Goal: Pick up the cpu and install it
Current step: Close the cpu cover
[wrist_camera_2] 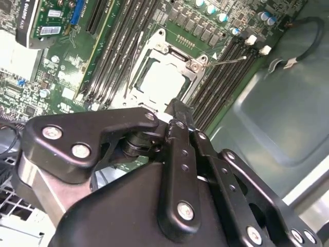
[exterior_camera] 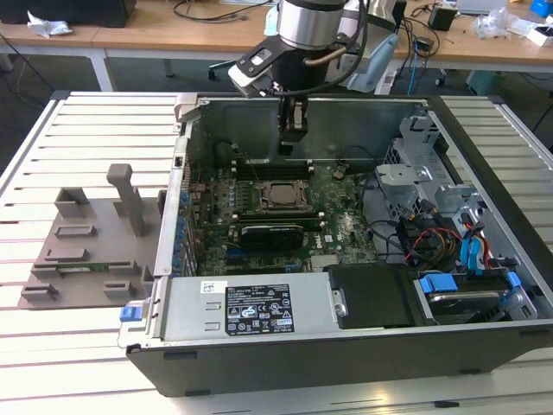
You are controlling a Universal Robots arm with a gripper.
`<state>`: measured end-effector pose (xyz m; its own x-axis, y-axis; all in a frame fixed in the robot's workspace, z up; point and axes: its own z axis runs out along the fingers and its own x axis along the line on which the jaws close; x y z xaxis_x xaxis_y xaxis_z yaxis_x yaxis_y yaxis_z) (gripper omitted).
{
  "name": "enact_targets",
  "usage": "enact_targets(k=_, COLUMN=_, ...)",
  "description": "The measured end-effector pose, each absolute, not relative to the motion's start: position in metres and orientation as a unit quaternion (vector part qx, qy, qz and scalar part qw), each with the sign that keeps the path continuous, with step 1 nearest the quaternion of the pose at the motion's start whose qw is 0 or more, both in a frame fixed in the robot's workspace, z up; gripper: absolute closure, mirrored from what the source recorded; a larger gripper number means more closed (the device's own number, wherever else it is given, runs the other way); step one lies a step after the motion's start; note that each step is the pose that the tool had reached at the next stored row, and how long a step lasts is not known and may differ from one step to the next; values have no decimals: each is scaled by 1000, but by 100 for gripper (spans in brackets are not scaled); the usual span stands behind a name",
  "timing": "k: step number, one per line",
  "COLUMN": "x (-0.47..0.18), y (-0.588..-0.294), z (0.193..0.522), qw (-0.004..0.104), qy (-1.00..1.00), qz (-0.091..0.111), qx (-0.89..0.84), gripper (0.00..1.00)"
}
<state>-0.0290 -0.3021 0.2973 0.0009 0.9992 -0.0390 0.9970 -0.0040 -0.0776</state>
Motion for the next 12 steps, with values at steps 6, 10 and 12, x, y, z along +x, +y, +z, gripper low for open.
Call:
enact_targets(k=6, x=-29, y=-302, z=309, qw=14, qy=-706, qz=41, qx=-707, gripper=89)
enact_targets(k=10, x=-29, y=-302, z=309, qw=14, qy=-706, qz=41, qx=-707, gripper=89)
enact_targets(k=12, x=-29, y=-302, z=309, qw=14, qy=-706, qz=41, qx=-707, gripper=89)
